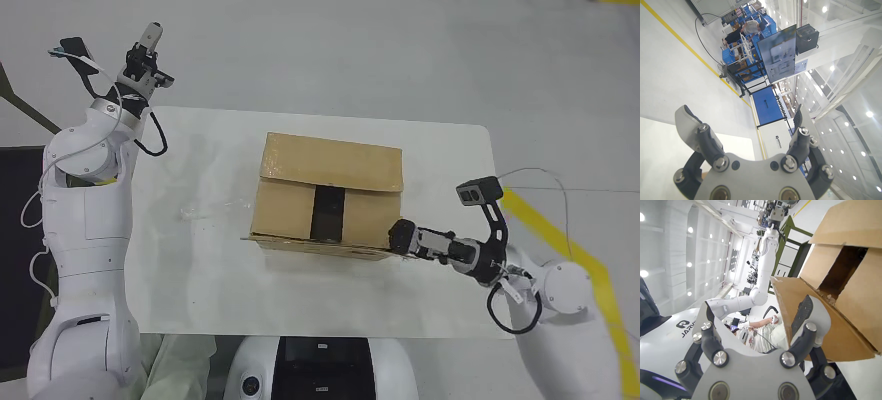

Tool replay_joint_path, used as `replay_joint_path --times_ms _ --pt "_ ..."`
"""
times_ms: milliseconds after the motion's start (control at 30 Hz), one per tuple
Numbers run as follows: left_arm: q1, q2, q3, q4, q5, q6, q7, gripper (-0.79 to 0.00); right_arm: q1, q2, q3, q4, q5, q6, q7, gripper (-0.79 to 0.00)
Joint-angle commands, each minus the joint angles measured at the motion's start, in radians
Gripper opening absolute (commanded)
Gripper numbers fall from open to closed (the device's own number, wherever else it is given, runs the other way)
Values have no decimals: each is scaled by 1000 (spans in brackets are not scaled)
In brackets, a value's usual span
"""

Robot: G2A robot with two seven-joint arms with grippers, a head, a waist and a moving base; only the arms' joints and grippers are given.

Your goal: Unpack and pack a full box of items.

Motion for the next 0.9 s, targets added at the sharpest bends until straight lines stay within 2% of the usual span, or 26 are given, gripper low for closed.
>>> replay_joint_path --times_ms 0,533,867 --pt "0 0 0 0 0 0 0 0 0 2 -9 -8 -5 -2 24 0" --pt "0 0 0 0 0 0 0 0 36 14 -145 -5 -45 -23 189 0" --pt "0 0 0 0 0 0 0 0 65 23 -219 2 -161 -68 239 0"
